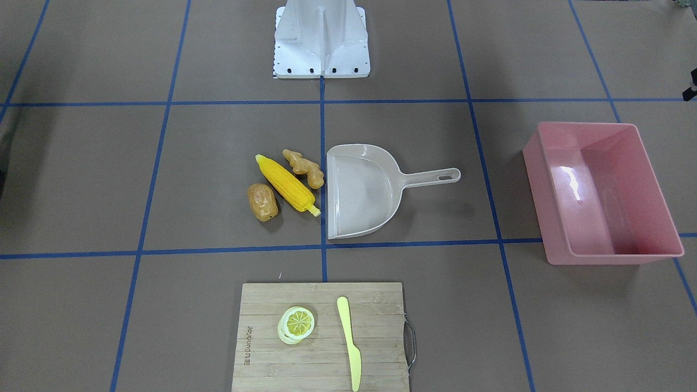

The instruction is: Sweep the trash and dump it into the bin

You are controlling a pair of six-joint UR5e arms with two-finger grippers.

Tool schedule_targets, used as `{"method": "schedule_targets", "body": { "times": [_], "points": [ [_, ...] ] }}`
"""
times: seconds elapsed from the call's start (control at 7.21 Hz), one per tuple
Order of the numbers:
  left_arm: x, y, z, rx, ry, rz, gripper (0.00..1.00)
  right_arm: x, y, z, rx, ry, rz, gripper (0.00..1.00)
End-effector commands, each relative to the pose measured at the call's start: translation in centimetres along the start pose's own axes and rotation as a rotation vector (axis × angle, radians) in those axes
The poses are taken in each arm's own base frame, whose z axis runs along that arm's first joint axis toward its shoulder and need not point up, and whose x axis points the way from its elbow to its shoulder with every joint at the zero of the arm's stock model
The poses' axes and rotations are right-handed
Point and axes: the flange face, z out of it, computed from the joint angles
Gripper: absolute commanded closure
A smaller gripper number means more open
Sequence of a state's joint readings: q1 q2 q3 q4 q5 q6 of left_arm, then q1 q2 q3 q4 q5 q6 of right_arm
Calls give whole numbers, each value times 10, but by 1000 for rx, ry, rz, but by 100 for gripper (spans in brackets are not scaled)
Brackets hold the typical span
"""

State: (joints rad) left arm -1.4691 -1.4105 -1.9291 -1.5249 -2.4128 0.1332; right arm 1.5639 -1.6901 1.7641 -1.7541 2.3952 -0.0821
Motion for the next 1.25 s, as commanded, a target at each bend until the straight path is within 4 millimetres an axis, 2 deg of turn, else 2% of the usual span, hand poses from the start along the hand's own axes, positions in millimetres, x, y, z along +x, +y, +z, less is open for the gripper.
{"method": "schedule_targets", "body": {
  "times": [0.0,0.14,0.28,0.42,0.55,0.97,1.11],
  "points": [
    [114,-105,13,11,46,278,2,-28,6,9,-13,-26,-26,0],
    [178,-141,30,-3,84,397,1,-47,5,17,-6,-14,-30,0],
    [230,-173,43,-2,106,492,1,-61,6,33,6,2,-14,0],
    [284,-198,51,2,133,574,1,-67,27,64,12,31,13,0],
    [305,-204,41,32,126,624,1,-69,49,86,38,37,-2,0],
    [334,-209,40,71,133,697,1,-64,61,136,-41,100,-7,0],
    [355,-206,52,63,156,737,1,-60,61,142,-34,95,-19,0]
  ]
}}
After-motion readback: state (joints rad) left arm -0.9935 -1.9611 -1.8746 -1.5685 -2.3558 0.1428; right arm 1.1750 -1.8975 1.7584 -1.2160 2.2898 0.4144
